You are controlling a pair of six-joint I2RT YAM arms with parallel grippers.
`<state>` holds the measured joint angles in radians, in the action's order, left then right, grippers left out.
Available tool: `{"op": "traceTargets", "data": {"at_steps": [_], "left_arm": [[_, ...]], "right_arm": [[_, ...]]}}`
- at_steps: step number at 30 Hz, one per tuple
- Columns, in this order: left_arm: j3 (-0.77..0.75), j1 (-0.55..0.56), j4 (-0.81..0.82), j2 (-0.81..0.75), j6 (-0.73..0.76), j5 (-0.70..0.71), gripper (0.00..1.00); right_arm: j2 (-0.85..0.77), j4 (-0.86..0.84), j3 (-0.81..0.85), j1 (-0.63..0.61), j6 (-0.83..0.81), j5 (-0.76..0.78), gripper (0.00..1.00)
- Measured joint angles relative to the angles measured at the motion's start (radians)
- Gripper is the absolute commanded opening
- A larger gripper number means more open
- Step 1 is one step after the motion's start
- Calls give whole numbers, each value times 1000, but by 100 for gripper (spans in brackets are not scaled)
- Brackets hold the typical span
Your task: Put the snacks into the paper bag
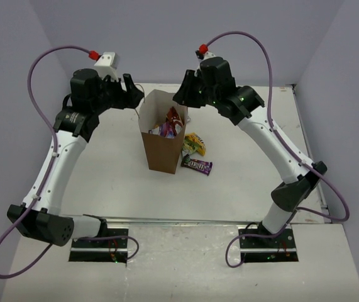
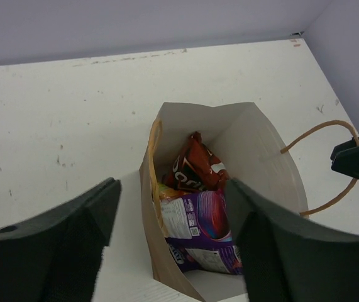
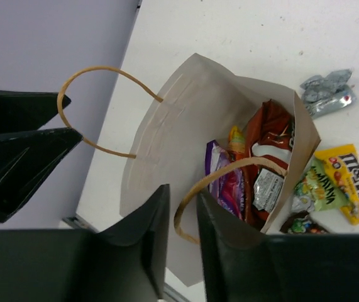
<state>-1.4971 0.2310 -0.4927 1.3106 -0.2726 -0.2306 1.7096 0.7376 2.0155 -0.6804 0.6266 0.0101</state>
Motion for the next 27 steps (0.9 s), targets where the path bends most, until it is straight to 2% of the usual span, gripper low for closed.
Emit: {"op": "traceTargets", "data": {"at_steps": [1, 2, 5, 6, 7, 15, 24, 25, 26, 27], "left_arm": [[-2, 0, 3, 5, -6, -3, 58], [-5, 0, 3, 11, -5, -5, 39], [-14, 0, 5, 31, -8, -2, 19], [-17, -1, 6, 38, -10, -1, 5], [-20, -1, 6, 44, -14, -1, 0], [-29, -1, 7, 66, -12, 32, 0], [-25, -1, -70, -17, 3, 158, 0], [-21, -1, -72, -27, 4, 166, 0], [-14, -1, -72, -37, 4, 174, 6], [-5, -1, -72, -47, 4, 181, 24]], "right_arm": [[5, 1, 4, 0, -1, 0, 13], [8, 2, 6, 0, 2, -1, 0], [10, 5, 11, 0, 8, -1, 0], [10, 6, 12, 0, 8, -1, 0], [10, 6, 12, 0, 8, -1, 0], [19, 7, 23, -5, 8, -37, 0], [48, 2, 53, -42, 9, -103, 0], [53, 2, 56, -47, 10, -108, 14], [58, 0, 56, -48, 13, -111, 28], [61, -2, 56, -52, 17, -112, 42]]}}
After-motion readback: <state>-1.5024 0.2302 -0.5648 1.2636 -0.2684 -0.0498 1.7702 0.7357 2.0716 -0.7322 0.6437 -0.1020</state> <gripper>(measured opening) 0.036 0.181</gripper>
